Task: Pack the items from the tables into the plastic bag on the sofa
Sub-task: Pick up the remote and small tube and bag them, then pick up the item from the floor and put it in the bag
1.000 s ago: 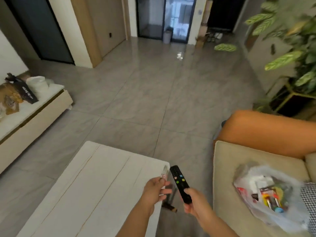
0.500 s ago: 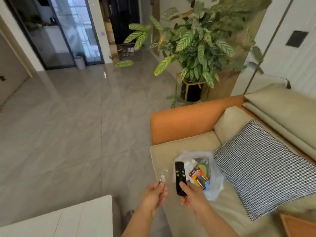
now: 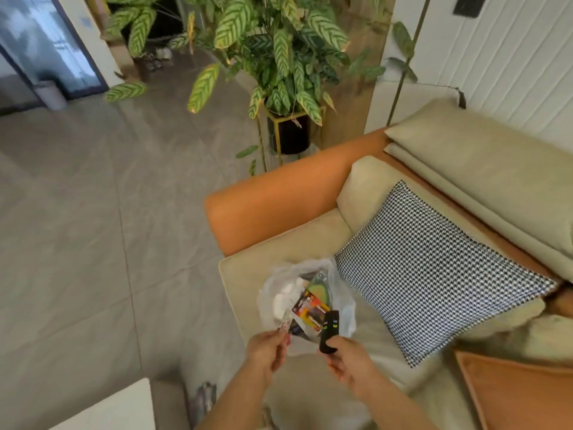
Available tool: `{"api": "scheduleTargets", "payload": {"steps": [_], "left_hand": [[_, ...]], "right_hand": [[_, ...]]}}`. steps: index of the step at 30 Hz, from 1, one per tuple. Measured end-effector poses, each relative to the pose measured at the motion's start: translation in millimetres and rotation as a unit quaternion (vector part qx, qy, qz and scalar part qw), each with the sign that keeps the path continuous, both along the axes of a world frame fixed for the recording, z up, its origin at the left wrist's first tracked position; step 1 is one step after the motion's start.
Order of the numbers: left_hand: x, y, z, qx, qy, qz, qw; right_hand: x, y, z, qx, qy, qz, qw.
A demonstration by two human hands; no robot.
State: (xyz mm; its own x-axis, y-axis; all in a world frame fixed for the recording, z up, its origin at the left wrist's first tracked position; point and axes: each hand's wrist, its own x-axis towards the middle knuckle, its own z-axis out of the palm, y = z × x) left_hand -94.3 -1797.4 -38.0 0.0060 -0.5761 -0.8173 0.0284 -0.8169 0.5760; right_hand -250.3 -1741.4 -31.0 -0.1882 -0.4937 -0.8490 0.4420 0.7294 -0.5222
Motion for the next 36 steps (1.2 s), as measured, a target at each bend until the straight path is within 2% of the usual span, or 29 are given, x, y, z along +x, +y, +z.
{"api": "scheduleTargets", "payload": {"steps": [3, 6, 14, 19, 23, 29, 33, 36], "left_hand": [[-9, -20, -17, 0.011, -0.035, -0.028, 0.999], [-21, -47, -37, 0.028, -0.058, -0.061, 0.996], [-57, -126, -94, 0.072, -0.129, -0.174, 0.974], [-78, -162, -112, 0.057, -0.127, -0.222, 0.965], [-84, -169, -101, 0.048, -0.116, -0.262, 0.957], [-68, -144, -85, 0.070, -0.153, -0.327, 0.930], [-39, -112, -66, 0.052, -0.145, -0.304, 0.940], [-13, -81, -50, 0.034, -0.143, -0.280, 0.949]], "right_hand": [[-8, -16, -16, 0.024, -0.010, 0.015, 1.000], [-10, -37, -30, 0.040, -0.031, -0.008, 0.999], [-14, -112, -82, 0.127, -0.015, -0.065, 0.990], [-20, -136, -95, 0.120, 0.004, -0.093, 0.988], [-23, -144, -97, 0.119, 0.017, -0.119, 0.986], [-15, -139, -73, 0.100, 0.052, -0.011, 0.994], [1, -125, -56, 0.080, 0.108, 0.134, 0.982], [17, -108, -51, 0.045, 0.145, 0.248, 0.957]]}}
